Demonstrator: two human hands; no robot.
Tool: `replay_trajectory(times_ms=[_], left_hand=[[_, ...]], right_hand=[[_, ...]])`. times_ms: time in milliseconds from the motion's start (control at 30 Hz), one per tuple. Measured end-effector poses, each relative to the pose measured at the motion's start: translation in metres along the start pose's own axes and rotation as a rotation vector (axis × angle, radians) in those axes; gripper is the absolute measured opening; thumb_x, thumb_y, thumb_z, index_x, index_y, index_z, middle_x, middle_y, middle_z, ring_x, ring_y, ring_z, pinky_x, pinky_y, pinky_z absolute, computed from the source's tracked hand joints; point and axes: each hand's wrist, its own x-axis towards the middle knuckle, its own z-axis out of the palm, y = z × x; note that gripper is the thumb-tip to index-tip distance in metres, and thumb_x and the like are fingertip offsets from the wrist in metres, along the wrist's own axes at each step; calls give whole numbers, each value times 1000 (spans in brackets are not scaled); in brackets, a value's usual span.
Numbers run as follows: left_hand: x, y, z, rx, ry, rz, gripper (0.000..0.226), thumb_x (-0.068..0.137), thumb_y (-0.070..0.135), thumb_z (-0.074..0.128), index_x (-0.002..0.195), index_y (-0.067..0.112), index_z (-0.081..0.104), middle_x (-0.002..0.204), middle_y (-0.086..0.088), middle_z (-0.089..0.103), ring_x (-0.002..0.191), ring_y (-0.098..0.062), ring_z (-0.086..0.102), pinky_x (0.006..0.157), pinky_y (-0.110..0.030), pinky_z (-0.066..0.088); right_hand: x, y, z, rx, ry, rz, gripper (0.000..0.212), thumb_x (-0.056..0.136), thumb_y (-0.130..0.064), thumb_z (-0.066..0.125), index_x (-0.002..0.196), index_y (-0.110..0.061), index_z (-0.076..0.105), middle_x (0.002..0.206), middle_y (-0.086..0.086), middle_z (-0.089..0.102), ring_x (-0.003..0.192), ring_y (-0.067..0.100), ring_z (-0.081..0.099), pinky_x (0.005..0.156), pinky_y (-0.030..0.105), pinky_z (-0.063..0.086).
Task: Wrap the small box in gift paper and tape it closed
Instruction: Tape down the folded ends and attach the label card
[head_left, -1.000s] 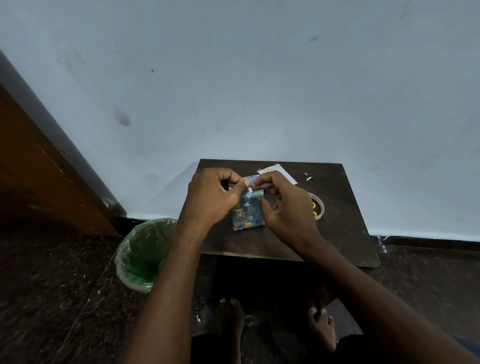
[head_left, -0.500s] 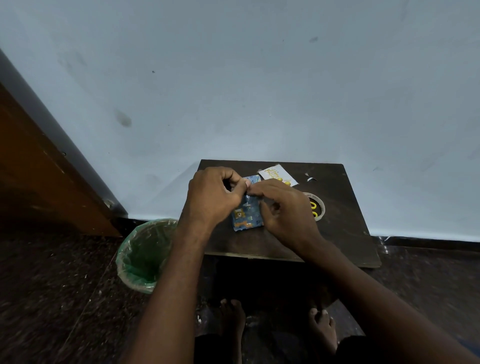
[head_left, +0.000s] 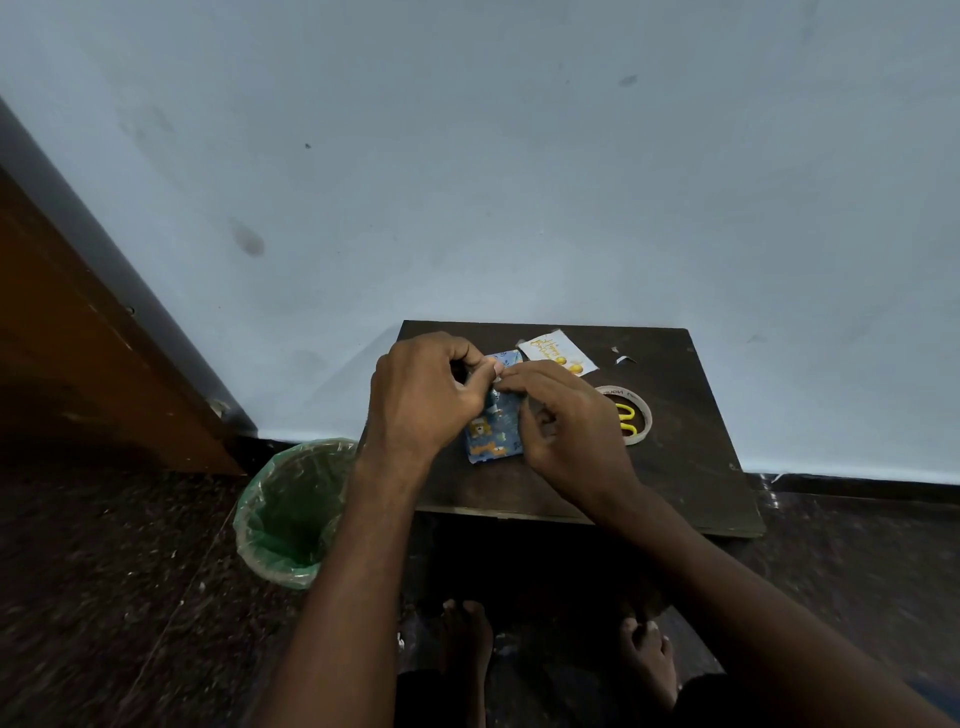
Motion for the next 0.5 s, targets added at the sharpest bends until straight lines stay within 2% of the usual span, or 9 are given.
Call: replay_trajectory(times_ms=[100,233,333,433,500], left_hand=[[0,1,-1,-9,-1,-22,14,85,40,86,78,29,81,81,13,76,71,-7,69,64,-28,54],[0,1,1,-68,-16,-103,16,79,40,91,78,28,81,81,18,74,72,-2,69,66,-30,59],[1,-1,3,-198,-45,-237,26,74,37,96,91,32,77,86,15,71,71,1,67,71,-27,58],[2,-3,5,-291,-97,-340,30,76,32,95,99,32,76,86,10,73,72,-1,66,71,-23,55],[3,-4,7,-379,-106,-368,25,81,23,93,98,29,77,91,12,76,73,3,66,72,-18,54]], right_hand=[[0,-1,1,2,3,-1,38,81,11,66,111,-10,77,118,0,74,112,13,67,95,27,55],[1,0,0,18,11,28,37,80,11,66,106,-12,78,111,-2,68,100,12,66,79,21,53],[2,0,-3,21,2,35,36,78,11,66,100,-14,77,106,-4,68,94,9,66,73,18,50],[2,-1,-5,0,-17,37,29,81,5,67,100,-15,75,102,-4,67,85,10,64,66,27,53],[2,-1,-6,-40,-39,38,31,84,0,69,111,-14,73,103,-2,66,85,14,62,66,32,52]])
